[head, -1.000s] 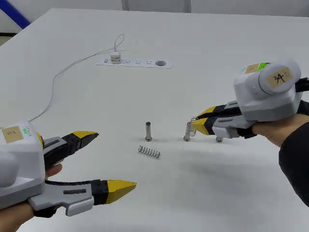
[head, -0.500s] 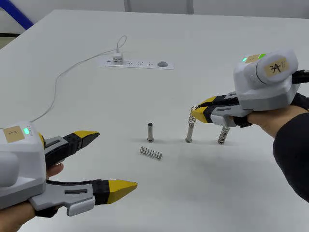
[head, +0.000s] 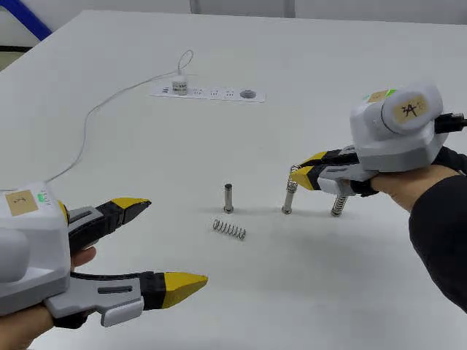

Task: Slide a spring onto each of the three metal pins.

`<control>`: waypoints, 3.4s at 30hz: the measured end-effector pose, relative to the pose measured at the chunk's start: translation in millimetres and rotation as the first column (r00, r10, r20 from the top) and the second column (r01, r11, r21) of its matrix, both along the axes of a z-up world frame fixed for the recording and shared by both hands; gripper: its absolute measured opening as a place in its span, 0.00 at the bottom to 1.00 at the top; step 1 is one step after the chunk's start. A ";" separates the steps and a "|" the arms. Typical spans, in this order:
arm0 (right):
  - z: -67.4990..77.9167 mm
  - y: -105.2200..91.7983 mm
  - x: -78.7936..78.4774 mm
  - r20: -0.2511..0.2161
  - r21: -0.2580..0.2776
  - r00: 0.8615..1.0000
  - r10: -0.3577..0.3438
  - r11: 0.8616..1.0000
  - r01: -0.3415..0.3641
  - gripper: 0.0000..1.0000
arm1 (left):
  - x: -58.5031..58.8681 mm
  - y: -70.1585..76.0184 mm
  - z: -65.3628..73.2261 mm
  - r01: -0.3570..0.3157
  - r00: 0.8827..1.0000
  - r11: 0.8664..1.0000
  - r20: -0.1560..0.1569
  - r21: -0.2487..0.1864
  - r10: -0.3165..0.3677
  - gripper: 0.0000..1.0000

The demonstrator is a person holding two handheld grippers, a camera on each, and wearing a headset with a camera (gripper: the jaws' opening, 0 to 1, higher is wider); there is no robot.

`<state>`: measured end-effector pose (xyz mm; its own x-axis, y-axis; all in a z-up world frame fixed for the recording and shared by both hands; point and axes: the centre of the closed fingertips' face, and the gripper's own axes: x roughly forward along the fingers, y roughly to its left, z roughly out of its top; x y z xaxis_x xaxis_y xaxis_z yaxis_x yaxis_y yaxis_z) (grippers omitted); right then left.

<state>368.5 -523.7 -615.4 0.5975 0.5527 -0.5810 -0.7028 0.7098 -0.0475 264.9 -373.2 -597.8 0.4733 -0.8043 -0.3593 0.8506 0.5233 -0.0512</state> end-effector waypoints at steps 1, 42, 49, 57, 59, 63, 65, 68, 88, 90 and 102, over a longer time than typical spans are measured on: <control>-1.5 0.0 0.1 -0.002 -0.001 1.000 0.000 1.000 0.000 0.12 | 0.0 0.0 0.0 0.000 1.000 1.000 0.000 0.000 0.000 0.83; -43.1 -7.3 -10.9 -0.075 -0.057 0.997 -0.024 0.998 0.020 0.11 | 0.4 1.6 -1.6 -0.007 1.000 1.000 -0.005 -0.002 0.007 0.83; -41.4 -1.7 -24.2 -0.078 -0.056 0.997 -0.005 0.998 0.000 0.11 | 0.5 1.0 0.1 -0.006 1.000 1.000 0.001 -0.007 0.006 0.83; -43.1 21.0 -33.4 -0.085 -0.059 0.995 0.059 0.996 -0.064 0.11 | -0.6 0.3 0.9 -0.003 1.000 1.000 0.006 -0.009 0.003 0.83; -43.8 29.4 -34.8 -0.087 -0.061 0.993 0.081 0.994 -0.086 0.12 | -0.7 0.4 1.2 -0.004 1.000 1.000 0.006 -0.010 0.004 0.83; -44.5 44.7 -35.8 -0.090 -0.063 0.989 0.119 0.990 -0.125 0.12 | -0.8 0.4 1.1 -0.005 1.000 1.000 0.005 -0.010 0.005 0.83; -45.2 52.4 -35.7 -0.093 -0.065 0.986 0.138 0.987 -0.145 0.12 | -0.7 0.3 0.9 -0.005 1.000 1.000 0.005 -0.009 0.005 0.83; -46.0 64.0 -35.5 -0.096 -0.072 0.981 0.169 0.982 -0.176 0.12 | -0.9 0.2 0.2 -0.005 1.000 1.000 0.003 -0.009 0.005 0.83; -67.6 117.7 -28.0 -0.142 -0.133 0.947 0.288 0.943 -0.306 0.14 | -1.1 0.9 -2.1 -0.009 1.000 1.000 -0.007 -0.005 0.009 0.83; -70.7 120.2 -26.9 -0.151 -0.139 0.945 0.289 0.941 -0.310 0.15 | -0.8 1.4 -2.5 -0.010 1.000 1.000 -0.008 -0.006 0.010 0.83; -86.9 118.7 -20.4 -0.198 -0.173 0.941 0.276 0.935 -0.311 0.15 | 0.0 2.1 -5.3 -0.013 1.000 1.000 -0.016 -0.005 0.013 0.83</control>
